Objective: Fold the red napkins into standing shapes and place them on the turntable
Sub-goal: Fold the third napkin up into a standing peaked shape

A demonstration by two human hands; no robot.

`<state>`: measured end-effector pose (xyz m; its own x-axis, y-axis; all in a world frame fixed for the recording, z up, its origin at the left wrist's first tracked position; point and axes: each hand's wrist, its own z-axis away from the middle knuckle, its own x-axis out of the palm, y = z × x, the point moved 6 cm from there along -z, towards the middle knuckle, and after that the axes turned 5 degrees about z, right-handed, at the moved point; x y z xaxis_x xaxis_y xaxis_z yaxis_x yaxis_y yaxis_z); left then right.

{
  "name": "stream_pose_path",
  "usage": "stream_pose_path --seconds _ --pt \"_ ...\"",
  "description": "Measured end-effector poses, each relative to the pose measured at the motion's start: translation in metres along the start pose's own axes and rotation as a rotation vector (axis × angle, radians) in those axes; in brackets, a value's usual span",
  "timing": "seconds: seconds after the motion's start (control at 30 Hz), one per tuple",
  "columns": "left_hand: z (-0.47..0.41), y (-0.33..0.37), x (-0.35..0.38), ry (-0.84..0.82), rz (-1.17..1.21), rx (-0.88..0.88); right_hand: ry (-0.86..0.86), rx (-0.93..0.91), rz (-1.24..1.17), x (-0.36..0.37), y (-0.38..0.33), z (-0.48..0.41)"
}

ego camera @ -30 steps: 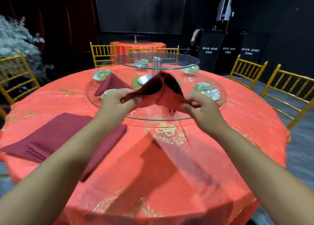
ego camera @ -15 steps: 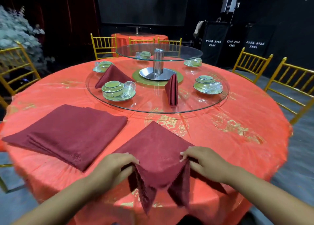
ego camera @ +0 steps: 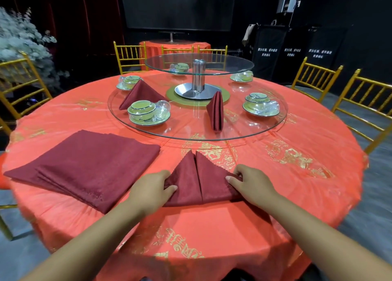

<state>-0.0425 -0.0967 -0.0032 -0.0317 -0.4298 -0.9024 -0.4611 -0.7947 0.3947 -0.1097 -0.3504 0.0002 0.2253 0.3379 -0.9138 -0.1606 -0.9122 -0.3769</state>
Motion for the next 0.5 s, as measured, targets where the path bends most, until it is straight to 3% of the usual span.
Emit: stream_pose_path --seconds 0.3,0.5 --pt "-0.011 0.015 0.011 0.045 -0.245 0.09 0.046 -0.005 0.007 0.01 0.004 0.001" --pt "-0.023 0.036 0.046 -0.242 -0.053 0.132 0.047 0.032 0.041 0.014 0.006 0.001"
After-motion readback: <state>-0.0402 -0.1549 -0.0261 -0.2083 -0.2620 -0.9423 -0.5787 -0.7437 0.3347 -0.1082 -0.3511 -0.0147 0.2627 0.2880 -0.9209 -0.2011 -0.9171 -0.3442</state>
